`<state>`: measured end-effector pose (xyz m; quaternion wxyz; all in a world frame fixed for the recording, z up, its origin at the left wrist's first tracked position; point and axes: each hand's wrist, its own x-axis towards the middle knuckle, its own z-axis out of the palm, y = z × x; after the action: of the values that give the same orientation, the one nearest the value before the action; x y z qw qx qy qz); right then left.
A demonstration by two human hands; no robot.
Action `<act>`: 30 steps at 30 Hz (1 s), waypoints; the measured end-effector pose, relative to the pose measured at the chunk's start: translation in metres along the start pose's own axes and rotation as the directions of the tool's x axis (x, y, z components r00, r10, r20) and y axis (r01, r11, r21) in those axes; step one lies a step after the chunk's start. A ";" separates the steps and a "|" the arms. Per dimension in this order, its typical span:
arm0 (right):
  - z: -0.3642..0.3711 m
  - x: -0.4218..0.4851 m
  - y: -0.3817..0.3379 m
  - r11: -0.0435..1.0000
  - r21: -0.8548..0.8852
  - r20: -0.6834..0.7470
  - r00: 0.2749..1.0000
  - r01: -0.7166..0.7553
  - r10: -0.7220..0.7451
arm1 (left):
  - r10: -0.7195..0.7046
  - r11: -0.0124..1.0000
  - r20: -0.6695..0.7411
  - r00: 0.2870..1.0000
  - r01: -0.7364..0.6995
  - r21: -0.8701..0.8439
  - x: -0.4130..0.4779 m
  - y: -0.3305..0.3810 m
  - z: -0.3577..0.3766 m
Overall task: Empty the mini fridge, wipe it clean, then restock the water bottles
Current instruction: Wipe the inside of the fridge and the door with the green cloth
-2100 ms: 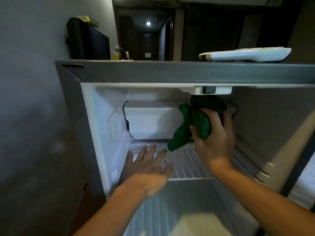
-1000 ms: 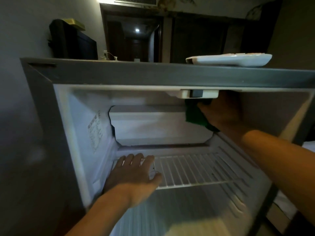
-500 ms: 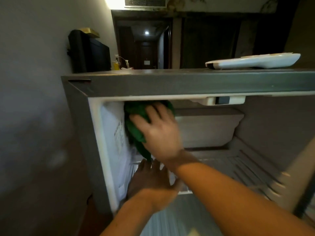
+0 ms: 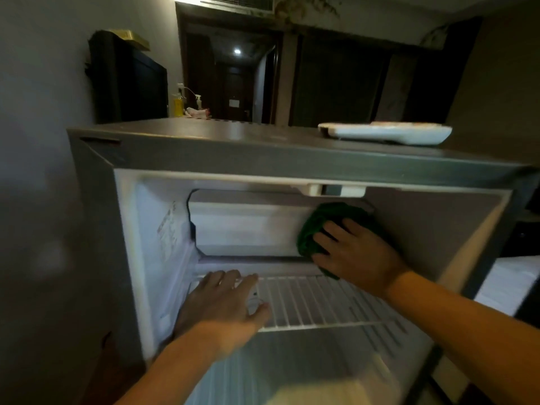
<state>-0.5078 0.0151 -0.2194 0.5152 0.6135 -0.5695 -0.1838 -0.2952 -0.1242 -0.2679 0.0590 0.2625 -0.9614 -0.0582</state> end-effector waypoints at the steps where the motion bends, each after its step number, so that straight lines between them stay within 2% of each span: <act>1: -0.003 -0.009 0.008 0.999 -0.042 0.073 0.997 -0.023 0.026 | -0.005 1.000 0.003 1.000 0.005 -0.009 -0.001 0.001 -0.001; 4: -0.011 -0.012 0.018 0.986 -0.162 0.260 0.961 -0.048 0.089 | -0.004 1.000 -0.007 1.000 0.004 -0.025 -0.005 0.005 -0.005; 6: -0.020 -0.007 0.025 0.985 -0.166 0.353 0.930 -0.042 0.100 | -0.005 1.000 -0.015 1.000 0.005 -0.017 -0.007 0.007 -0.007; 10: -0.059 -0.002 0.051 0.948 -0.303 0.353 0.913 -0.093 0.203 | -0.025 1.000 0.020 0.999 0.025 -0.017 -0.009 0.008 -0.009; 12: -0.068 -0.003 0.054 0.932 -0.351 0.455 0.853 -0.091 0.255 | -0.027 1.000 0.030 0.999 0.028 -0.002 -0.010 0.007 -0.010; 14: -0.076 0.001 0.048 0.908 -0.354 0.516 0.764 -0.223 0.388 | -0.029 1.000 0.031 0.999 0.029 -0.005 -0.011 0.007 -0.011; 15: -0.077 0.003 0.043 0.904 -0.324 0.518 0.747 -0.277 0.415 | -0.029 1.000 0.019 0.999 0.029 -0.006 -0.010 0.007 -0.011; 17: -0.067 -0.006 0.022 0.928 -0.142 0.644 0.680 -0.344 0.350 | -0.021 1.000 -0.008 1.000 0.021 -0.007 -0.010 0.006 -0.009; 19: -0.061 -0.014 -0.002 0.916 -0.005 0.803 0.544 -0.401 0.242 | -0.007 1.000 -0.031 1.000 0.007 -0.018 -0.007 0.002 -0.006; 21: -0.062 -0.017 -0.010 0.901 0.023 0.821 0.522 -0.434 0.231 | -0.002 1.000 -0.025 1.000 0.002 -0.031 -0.006 0.001 -0.006; 23: -0.067 -0.016 -0.008 0.840 0.089 0.806 0.533 -0.536 0.255 | -0.001 0.999 -0.008 1.000 0.001 -0.037 -0.006 0.002 -0.006; 24: -0.071 -0.017 -0.008 0.774 0.133 0.797 0.531 -0.619 0.288 | -0.002 0.999 -0.004 1.000 0.002 -0.047 -0.006 0.003 -0.006; 27: -0.086 -0.023 -0.034 0.497 0.207 0.800 0.438 -0.843 0.410 | -0.007 0.994 0.026 1.000 0.009 -0.112 -0.004 0.000 -0.005; 28: -0.087 -0.027 -0.048 0.433 0.198 0.799 0.401 -0.880 0.448 | -0.004 0.989 0.040 0.999 0.010 -0.151 -0.004 0.000 -0.004; 30: -0.086 -0.031 -0.065 0.343 0.206 0.752 0.372 -0.917 0.544 | -0.002 0.980 0.001 1.000 0.002 -0.198 -0.003 -0.001 -0.002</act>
<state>-0.4135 0.0673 -0.2507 0.1202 0.3073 -0.9380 0.1059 -0.2920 -0.1240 -0.2661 0.0844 0.2564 -0.9505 -0.1539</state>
